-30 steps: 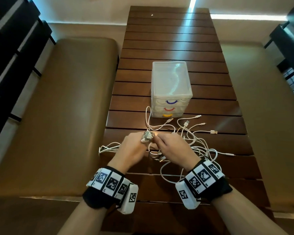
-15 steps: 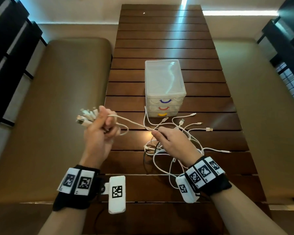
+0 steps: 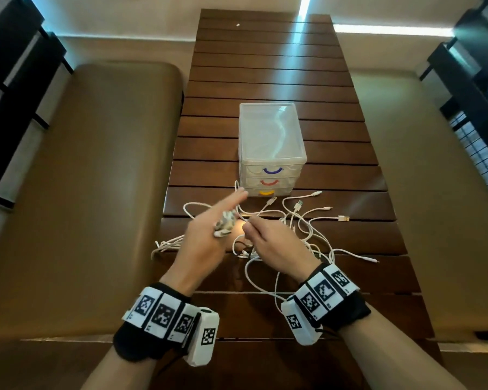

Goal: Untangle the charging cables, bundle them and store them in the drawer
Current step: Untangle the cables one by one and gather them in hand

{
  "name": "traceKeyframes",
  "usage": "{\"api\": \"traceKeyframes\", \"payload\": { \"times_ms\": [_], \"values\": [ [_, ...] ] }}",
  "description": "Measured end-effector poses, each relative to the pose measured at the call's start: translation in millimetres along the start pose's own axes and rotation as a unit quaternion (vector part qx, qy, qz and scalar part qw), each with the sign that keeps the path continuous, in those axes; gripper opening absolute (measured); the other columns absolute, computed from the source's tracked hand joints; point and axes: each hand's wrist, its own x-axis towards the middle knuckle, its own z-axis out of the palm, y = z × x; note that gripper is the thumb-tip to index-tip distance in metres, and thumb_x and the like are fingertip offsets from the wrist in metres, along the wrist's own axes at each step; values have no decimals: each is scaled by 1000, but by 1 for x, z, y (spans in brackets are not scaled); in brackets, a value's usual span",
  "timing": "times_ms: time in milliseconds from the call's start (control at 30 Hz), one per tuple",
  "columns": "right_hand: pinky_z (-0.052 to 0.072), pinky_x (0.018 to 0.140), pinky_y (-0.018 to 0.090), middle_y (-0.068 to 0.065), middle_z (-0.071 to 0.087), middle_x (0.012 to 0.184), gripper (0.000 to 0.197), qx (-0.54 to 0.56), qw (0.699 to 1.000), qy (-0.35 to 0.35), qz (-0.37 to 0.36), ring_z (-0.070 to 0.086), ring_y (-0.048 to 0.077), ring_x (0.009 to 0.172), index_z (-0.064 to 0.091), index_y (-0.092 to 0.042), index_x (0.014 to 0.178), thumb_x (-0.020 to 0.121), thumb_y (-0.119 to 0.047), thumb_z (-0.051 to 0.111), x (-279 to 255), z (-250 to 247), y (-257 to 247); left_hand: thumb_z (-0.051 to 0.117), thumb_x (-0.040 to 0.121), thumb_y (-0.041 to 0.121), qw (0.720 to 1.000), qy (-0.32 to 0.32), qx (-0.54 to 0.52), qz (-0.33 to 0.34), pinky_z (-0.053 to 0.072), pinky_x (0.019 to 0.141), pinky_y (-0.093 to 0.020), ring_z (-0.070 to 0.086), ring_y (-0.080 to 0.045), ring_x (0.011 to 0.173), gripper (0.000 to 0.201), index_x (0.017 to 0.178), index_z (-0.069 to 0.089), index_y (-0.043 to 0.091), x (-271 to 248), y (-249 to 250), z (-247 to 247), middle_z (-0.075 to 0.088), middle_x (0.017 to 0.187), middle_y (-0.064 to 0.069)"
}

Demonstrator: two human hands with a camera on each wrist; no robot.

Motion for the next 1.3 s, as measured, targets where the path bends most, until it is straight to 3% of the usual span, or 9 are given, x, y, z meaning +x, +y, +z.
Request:
{"api": "traceKeyframes", "payload": {
  "times_ms": [100,200,367,533,667,833,1033,1167,1300],
  "values": [
    [46,74,31,-2,63,88,25,64,995,36,-65,57,12,80,57,-15,96,104,-29,38,6,-6,-8,54,94,1,988,-54,144,-19,47,98,-24,57,-4,115,58,145,50,29,1,-5,8,59,131,13],
    [37,73,15,-16,55,84,14,92,985,104,-100,52,-2,81,57,-22,93,102,-17,47,13,-18,-13,53,94,2,981,-11,192,-8,39,72,-16,52,-5,86,45,131,61,25,8,-1,4,57,101,11],
    [39,59,20,-12,56,72,17,57,992,75,-84,54,6,66,54,-20,90,104,-28,48,9,-16,-6,54,92,1,984,66,165,26,50,68,-38,57,-8,76,18,89,65,16,8,3,-7,62,83,8],
    [47,66,38,2,63,72,41,-2,999,14,-29,59,15,69,58,-12,79,104,-40,43,1,-10,24,49,96,-6,980,180,84,-3,50,68,-24,61,-5,79,32,83,66,17,5,-3,-24,65,82,13],
    [43,66,25,-3,62,73,36,8,1000,-4,-28,56,7,70,63,-11,83,104,-34,45,-3,-16,26,48,103,6,972,222,62,-40,40,63,-10,56,3,68,29,85,68,19,0,-7,-30,62,75,13],
    [43,70,33,-5,62,73,34,-60,998,-9,6,57,14,72,63,-12,86,105,-32,43,-6,-12,34,43,99,4,963,159,139,-166,54,92,-42,65,-21,106,42,124,66,29,-9,-22,-30,69,120,4],
    [39,68,35,7,66,83,27,-121,992,-29,11,60,25,80,50,-20,84,105,-33,41,-6,-4,23,54,90,-9,992,9,125,-34,36,114,-26,47,-4,134,62,142,54,26,-15,0,-1,51,147,10],
    [41,71,34,4,69,91,21,-78,996,-8,-39,61,21,83,63,-15,100,103,-25,45,-7,-9,9,59,92,6,958,-115,255,-68,47,99,-35,59,-17,115,51,136,57,32,-6,-5,22,59,126,11],
    [42,69,32,-4,66,84,17,-56,997,-19,-55,58,14,77,59,-26,89,102,-28,48,-12,-9,12,58,95,17,955,-96,276,-44,40,69,-32,57,-19,82,12,88,56,27,1,-3,20,46,83,14]
  ]
}}
